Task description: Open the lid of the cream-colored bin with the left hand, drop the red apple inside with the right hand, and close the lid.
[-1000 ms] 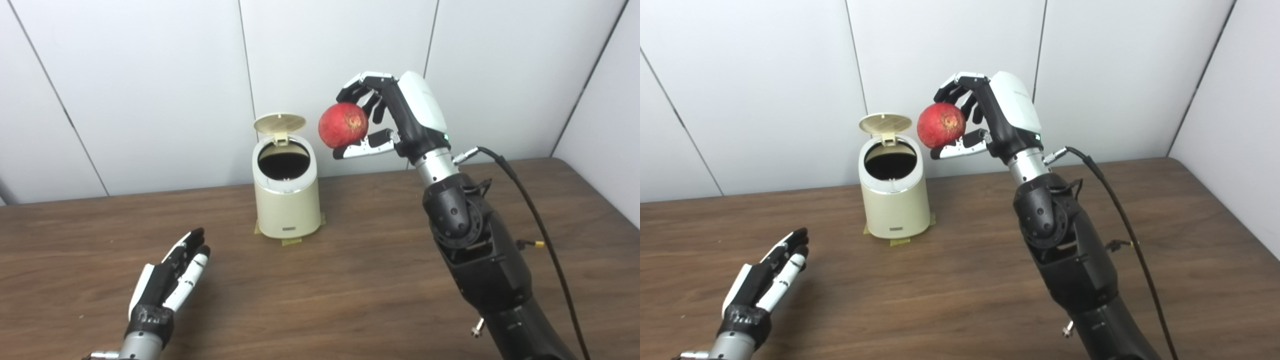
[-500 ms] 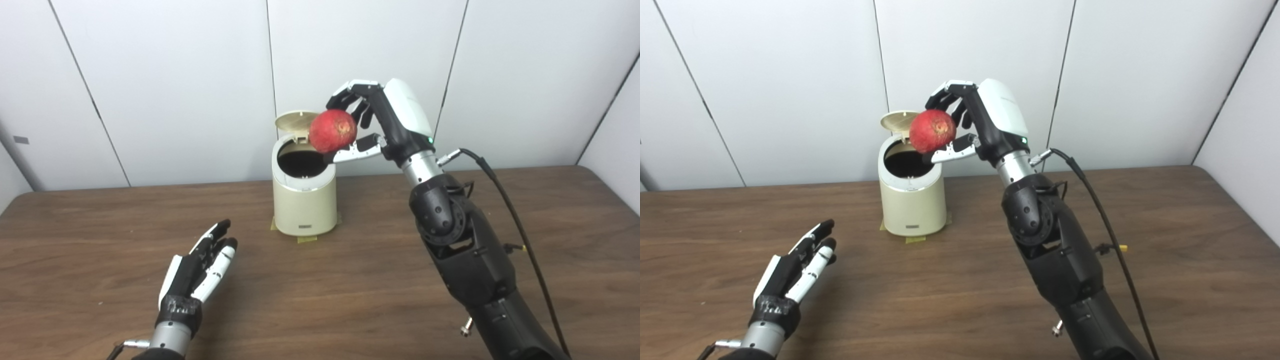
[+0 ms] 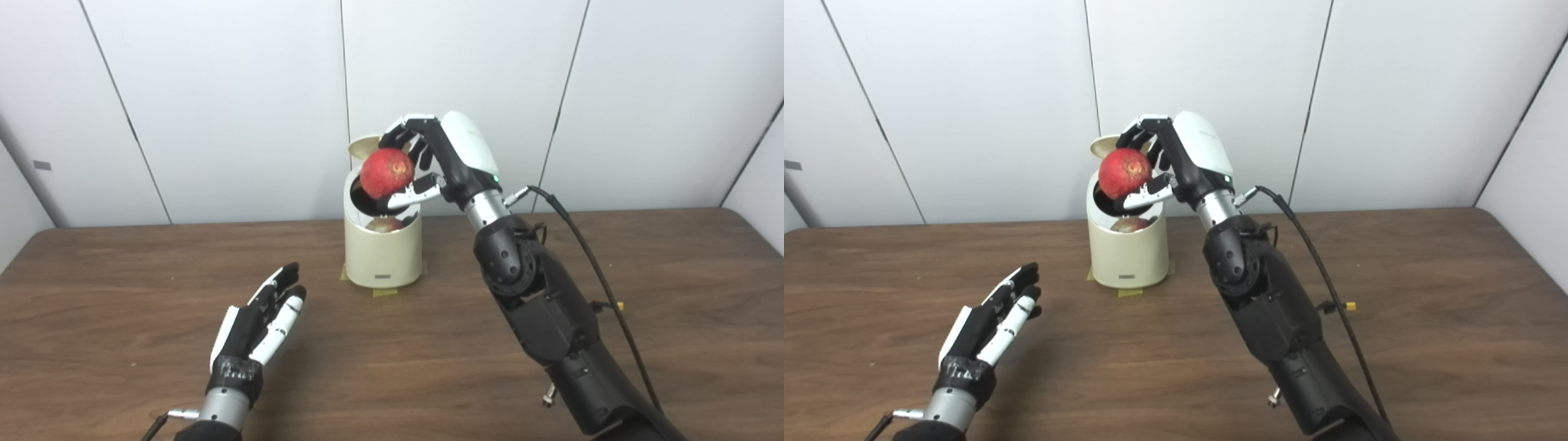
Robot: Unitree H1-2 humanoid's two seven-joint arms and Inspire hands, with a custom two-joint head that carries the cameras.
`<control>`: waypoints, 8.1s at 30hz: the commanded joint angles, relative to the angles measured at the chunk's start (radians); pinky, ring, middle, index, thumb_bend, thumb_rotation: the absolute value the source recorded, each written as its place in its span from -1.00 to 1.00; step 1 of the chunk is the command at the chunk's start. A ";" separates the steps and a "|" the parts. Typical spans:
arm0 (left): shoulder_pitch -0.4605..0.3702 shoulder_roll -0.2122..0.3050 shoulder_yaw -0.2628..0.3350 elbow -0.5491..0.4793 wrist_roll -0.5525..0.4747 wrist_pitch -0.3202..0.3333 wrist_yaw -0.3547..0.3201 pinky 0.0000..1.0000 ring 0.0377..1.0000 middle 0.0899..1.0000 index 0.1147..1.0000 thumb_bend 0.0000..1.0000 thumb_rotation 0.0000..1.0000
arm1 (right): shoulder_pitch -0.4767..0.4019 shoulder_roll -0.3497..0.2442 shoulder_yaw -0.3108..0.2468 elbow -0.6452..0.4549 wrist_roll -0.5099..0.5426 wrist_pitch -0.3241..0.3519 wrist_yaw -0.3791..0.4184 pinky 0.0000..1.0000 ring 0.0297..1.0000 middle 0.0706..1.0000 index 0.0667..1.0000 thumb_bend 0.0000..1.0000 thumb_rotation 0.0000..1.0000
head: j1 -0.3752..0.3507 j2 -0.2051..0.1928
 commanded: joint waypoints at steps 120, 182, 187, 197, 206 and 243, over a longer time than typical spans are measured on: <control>-0.411 0.074 0.074 0.196 -0.054 0.014 0.018 0.71 0.82 0.84 0.82 -0.03 0.63 | 0.580 0.018 -0.283 -0.509 0.625 0.211 0.162 0.74 0.81 0.79 0.70 0.25 0.95 | 0.020 -0.010; -0.748 0.201 -0.145 0.467 0.128 -0.136 -0.114 0.87 0.89 0.84 0.77 -0.03 0.98 | 0.710 0.030 -0.239 -0.495 0.649 0.141 0.184 0.86 0.95 0.96 0.92 0.21 1.00 | 0.031 -0.077; -0.756 0.217 -0.211 0.436 0.236 -0.125 -0.118 0.83 0.87 0.81 0.71 -0.01 1.00 | 0.724 0.029 -0.232 -0.513 0.639 0.166 0.186 0.83 0.92 0.94 0.92 0.25 1.00 | 0.029 -0.077; -0.752 0.232 -0.257 0.411 0.392 -0.125 -0.110 0.71 0.86 0.81 0.66 -0.01 0.96 | 0.732 0.007 -0.219 -0.517 0.620 0.184 0.197 0.75 0.86 0.88 0.92 0.19 1.00 | 0.033 -0.078; -0.750 0.244 -0.279 0.426 0.497 -0.159 -0.096 0.60 0.74 0.71 0.62 -0.01 0.99 | 0.729 -0.004 -0.207 -0.501 0.613 0.171 0.214 0.67 0.84 0.86 0.93 0.13 1.00 | 0.039 -0.079; -0.688 0.358 -0.429 0.310 0.957 -0.305 -0.219 0.69 0.70 0.60 0.52 0.07 0.91 | 0.714 0.023 -0.239 -0.511 0.646 0.231 0.190 0.67 0.82 0.83 0.90 0.18 1.00 | 0.031 -0.059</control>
